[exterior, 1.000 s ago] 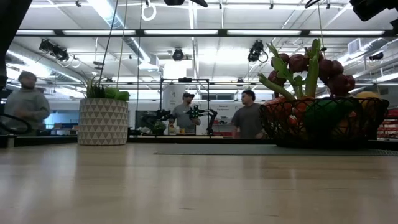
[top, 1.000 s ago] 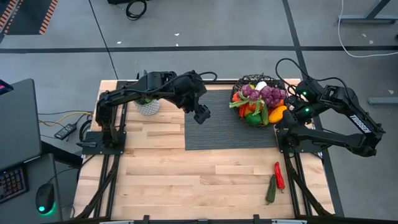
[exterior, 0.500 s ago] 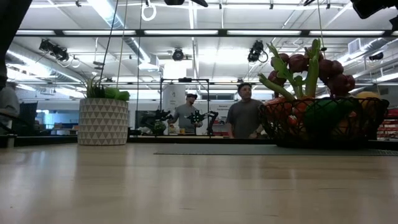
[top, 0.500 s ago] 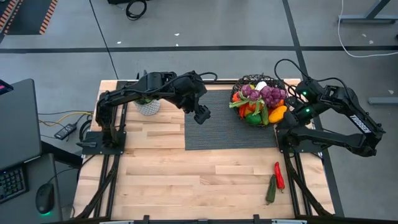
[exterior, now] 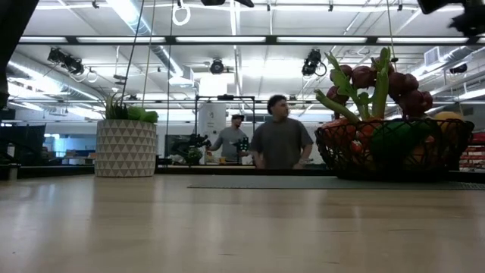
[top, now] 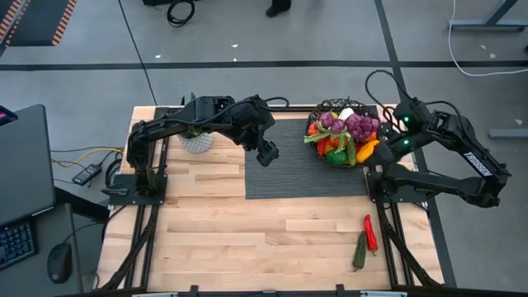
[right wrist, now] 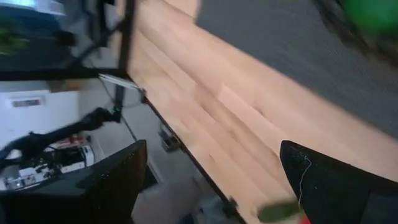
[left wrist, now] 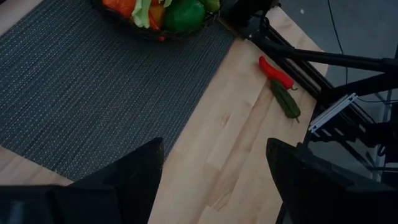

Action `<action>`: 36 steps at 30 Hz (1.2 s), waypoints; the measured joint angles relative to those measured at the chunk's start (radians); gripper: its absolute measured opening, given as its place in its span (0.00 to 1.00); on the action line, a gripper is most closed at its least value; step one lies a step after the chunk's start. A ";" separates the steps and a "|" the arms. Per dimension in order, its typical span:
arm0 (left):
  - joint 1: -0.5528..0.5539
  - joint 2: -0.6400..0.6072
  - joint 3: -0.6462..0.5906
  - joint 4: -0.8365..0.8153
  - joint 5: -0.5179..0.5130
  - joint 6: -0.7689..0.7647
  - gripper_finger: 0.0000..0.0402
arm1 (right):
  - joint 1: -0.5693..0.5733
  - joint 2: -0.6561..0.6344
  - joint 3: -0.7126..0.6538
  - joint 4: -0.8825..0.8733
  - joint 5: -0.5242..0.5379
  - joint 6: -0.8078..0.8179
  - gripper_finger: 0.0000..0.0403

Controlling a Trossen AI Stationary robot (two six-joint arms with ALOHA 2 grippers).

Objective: Build produce basket
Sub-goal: Put the green chili pepper into the black basket

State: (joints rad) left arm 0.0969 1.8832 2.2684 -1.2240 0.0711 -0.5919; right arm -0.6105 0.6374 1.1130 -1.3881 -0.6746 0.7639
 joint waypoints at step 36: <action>0.002 0.000 0.000 -0.141 0.006 0.132 0.72 | 0.731 0.372 0.000 0.830 0.305 0.039 0.93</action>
State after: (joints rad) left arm 0.0990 1.8832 2.2684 -1.3650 0.0768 -0.4596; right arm 0.1209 1.0098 1.1126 -0.5584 -0.3696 0.8031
